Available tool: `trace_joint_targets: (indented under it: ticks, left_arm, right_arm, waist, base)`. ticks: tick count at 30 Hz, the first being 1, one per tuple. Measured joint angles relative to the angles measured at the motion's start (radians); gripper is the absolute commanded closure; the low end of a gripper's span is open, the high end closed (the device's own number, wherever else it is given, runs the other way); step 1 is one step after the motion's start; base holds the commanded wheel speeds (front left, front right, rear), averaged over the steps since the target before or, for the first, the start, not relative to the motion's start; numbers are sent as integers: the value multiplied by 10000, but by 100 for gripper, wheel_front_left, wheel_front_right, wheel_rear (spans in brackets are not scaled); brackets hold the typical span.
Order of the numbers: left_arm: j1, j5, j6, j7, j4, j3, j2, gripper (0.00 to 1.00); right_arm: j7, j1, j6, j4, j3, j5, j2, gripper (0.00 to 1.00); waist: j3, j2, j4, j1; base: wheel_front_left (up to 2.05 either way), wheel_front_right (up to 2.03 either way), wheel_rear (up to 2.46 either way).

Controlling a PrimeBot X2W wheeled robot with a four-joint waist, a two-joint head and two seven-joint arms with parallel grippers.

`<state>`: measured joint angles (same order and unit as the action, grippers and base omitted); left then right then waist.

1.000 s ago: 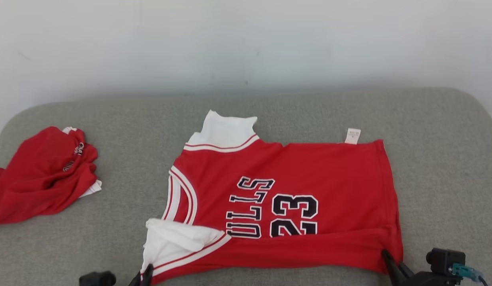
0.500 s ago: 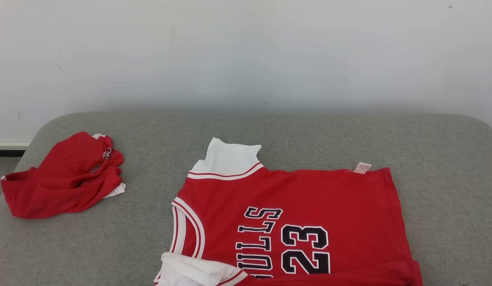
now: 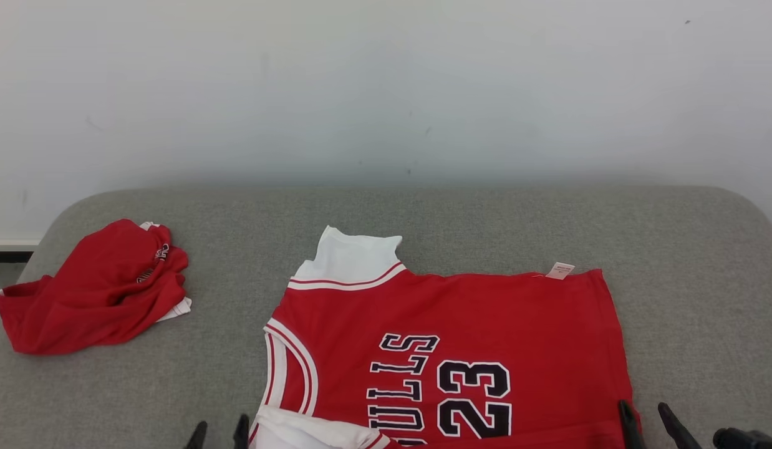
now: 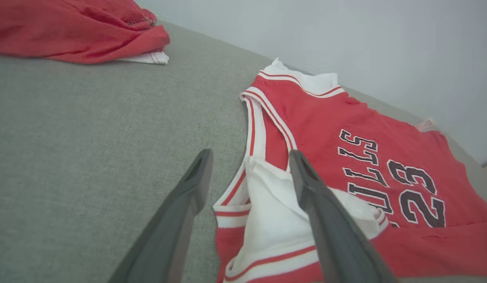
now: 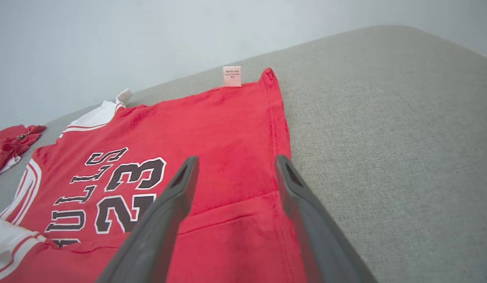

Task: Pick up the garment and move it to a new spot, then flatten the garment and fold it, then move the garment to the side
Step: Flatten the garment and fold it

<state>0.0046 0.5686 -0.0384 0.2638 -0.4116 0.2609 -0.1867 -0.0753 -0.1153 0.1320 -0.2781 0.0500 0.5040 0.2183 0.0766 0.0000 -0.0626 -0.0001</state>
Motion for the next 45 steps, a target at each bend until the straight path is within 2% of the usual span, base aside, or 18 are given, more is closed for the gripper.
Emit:
trace_joint_targets:
  ticks: [8, 15, 23, 35, 45]
  left_arm:
    - [-71, -1120, 105, 2, 1388, -1313, 224, 0]
    - [-111, -2550, 219, 0, 2033, -1615, -27, 0]
    - [394, -2681, -148, 0, 2429, -1511, -96, 0]
    - [978, -2681, -165, 0, 2412, -1726, -107, 0]
    - [754, -2669, -347, 0, 2059, -1785, -69, 0]
  right_arm:
    - [-1060, 358, 0, 924, -84, -1093, -374, 0]
    - [-1457, 360, 0, 1572, -186, -2010, -671, 0]
    - [-1538, -227, 0, 2044, -497, -2414, -918, 0]
    - [-1584, -909, 0, 2084, -744, -2550, -1275, 0]
    - [-1475, -687, 0, 1923, -874, -2591, -1126, 0]
  waist:
    - [153, 0, 145, 1]
    - [284, 0, 216, 0]
    - [313, 0, 124, 1]
    - [341, 0, -32, 1]
    - [184, 0, 51, 1]
  base:
    - [0, 0, 0]
    - [0, 0, 0]
    - [0, 0, 0]
    - [0, 0, 0]
    - [0, 0, 0]
